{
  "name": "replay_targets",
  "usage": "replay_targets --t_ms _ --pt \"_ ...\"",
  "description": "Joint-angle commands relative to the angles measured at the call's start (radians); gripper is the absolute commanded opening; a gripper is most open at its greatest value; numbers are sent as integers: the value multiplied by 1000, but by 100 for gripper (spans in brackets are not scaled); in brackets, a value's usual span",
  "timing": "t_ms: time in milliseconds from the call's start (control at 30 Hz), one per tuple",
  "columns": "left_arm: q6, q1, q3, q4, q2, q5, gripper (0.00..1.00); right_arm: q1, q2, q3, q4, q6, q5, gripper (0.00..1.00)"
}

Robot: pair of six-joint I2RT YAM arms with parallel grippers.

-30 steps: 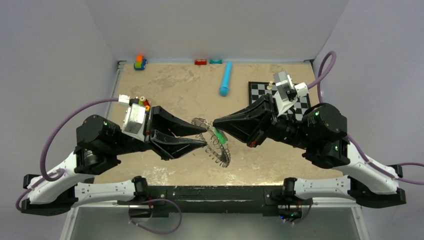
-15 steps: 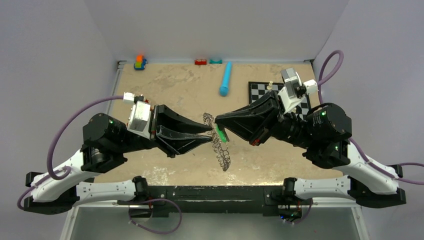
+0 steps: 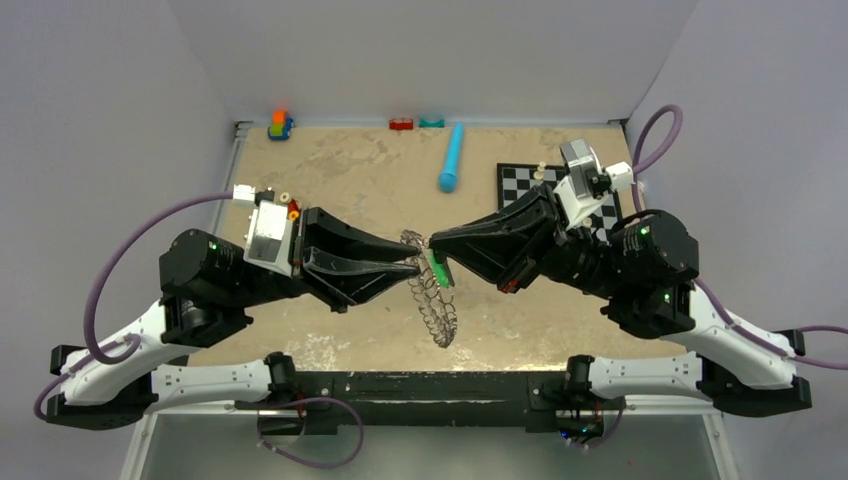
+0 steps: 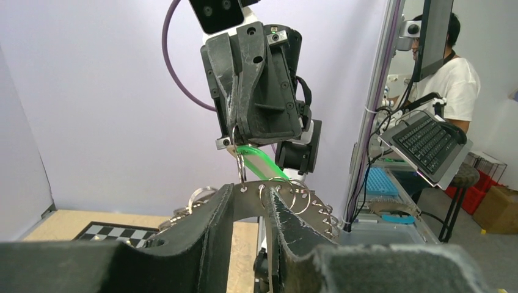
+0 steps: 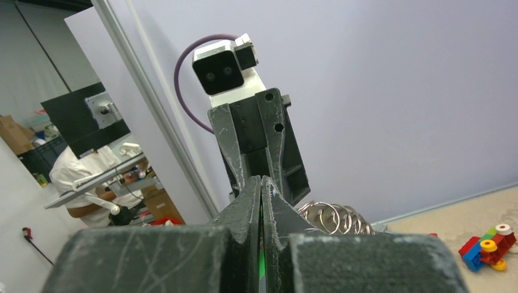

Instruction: Remove the keys from the keyring

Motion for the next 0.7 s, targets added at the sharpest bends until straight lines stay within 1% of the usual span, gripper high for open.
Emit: replay_targets --t_ms 0,367,500,667 --pt "12 2 -4 54 -5 -13 29 3 -23 -12 99 21 -13 0" --pt "12 1 -9 51 1 -17 24 3 -16 -8 117 15 -9 0" --pt "14 1 -14 54 -6 -19 20 3 -11 0 110 12 -12 0" --pt "12 1 -13 56 -4 -16 17 3 -13 -19 126 20 -16 0"
